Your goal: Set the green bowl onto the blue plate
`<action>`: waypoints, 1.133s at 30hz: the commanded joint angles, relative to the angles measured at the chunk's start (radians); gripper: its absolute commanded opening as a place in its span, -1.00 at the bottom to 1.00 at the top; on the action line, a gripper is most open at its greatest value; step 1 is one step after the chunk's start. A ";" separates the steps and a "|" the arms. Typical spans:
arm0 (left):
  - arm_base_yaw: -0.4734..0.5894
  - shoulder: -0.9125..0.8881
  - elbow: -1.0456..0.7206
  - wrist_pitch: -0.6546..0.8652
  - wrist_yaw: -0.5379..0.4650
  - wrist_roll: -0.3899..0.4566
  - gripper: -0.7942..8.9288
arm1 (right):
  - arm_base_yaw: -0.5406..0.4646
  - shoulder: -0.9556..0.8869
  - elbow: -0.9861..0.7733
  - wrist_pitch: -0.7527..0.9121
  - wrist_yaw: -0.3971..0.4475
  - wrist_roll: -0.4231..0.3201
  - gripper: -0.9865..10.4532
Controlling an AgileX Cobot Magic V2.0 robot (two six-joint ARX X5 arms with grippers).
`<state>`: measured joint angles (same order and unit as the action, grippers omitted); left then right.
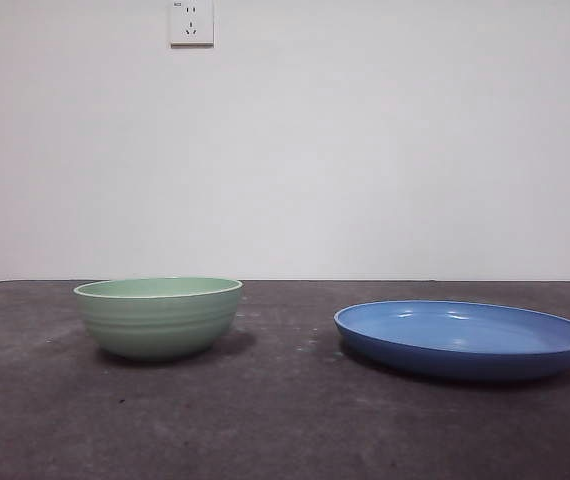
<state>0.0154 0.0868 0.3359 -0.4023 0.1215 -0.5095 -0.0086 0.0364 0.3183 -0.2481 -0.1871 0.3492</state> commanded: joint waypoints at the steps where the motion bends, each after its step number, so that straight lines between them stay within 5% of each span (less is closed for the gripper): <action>1: 0.001 0.045 0.091 -0.031 0.037 0.064 -0.82 | -0.002 0.039 0.091 -0.060 0.000 0.000 -0.82; 15: -0.014 0.426 0.418 -0.364 0.332 0.355 -0.82 | 0.000 0.421 0.529 -0.565 -0.196 -0.243 -0.82; 25: -0.108 0.516 0.541 -0.573 0.348 0.477 -0.82 | 0.047 0.584 0.644 -0.821 -0.294 -0.366 -0.82; 34: -0.136 0.514 0.543 -0.581 0.348 0.479 -0.73 | 0.092 0.602 0.644 -0.880 -0.291 -0.385 -0.79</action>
<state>-0.1173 0.5957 0.8619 -0.9924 0.4679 -0.0425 0.0795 0.6350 0.9424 -1.1339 -0.4759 -0.0227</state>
